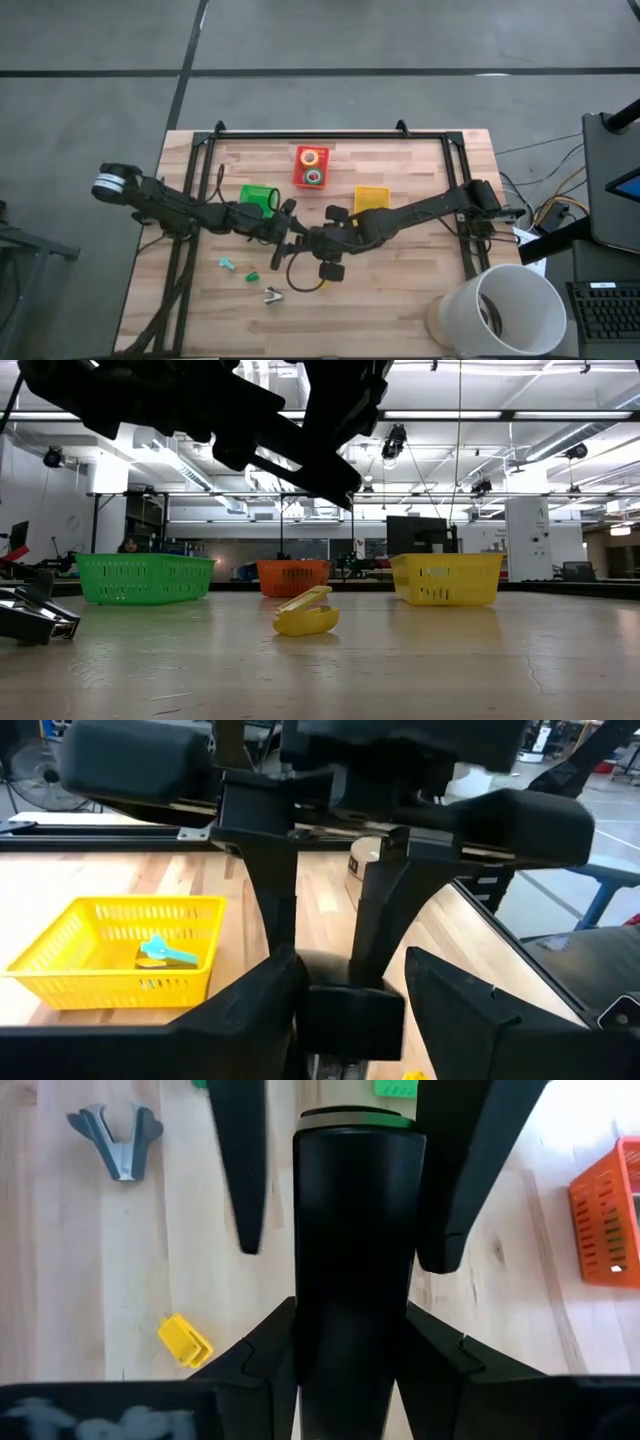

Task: Pick and place Stapler, Stapler remover, tape
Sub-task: Put the black stapler into the green basket

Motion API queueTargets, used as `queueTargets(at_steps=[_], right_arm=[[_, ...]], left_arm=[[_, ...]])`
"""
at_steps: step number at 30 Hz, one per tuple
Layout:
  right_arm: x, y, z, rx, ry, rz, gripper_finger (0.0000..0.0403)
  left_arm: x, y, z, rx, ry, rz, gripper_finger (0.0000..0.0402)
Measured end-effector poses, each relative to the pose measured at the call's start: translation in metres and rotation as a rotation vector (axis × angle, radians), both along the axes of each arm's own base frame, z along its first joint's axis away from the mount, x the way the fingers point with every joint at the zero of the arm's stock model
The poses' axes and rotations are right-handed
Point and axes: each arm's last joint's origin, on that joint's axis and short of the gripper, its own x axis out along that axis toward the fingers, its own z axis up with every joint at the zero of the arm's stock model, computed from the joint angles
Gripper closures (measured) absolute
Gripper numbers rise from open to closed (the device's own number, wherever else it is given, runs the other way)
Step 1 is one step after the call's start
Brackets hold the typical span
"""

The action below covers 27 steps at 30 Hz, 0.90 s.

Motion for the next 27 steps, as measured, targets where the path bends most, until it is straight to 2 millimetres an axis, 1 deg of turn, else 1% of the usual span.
queueTargets(at_steps=[8,13,17,19,24,27], right_arm=[[0.0004,0.0001,0.0003,0.009,-0.003,0.002,0.0272],[0.0005,0.0001,0.0008,0.009,-0.004,0.004,0.0277],[0.0007,0.0,0.0009,0.0,-0.005,0.014,0.0275],[0.0009,0.0,0.001,-0.006,-0.006,0.022,0.027],[0.0015,-0.0022,0.0009,-0.008,-0.005,0.024,0.0264],[0.0018,-0.003,0.0006,-0.01,-0.004,0.024,0.0267]], left_arm=[[-0.0002,0.0003,0.0007,0.004,-0.004,0.005,0.0272],[-0.0002,0.0005,0.0007,0.005,-0.004,0.007,0.0273],[-0.0002,0.0004,0.0007,-0.002,-0.002,0.007,0.025],[-0.0002,0.0003,0.0007,-0.004,-0.002,0.003,0.0247],[-0.0003,0.0006,0.001,0.004,-0.005,0.01,0.0273],[-0.0003,0.0007,0.001,0.006,-0.005,0.011,0.0273]])
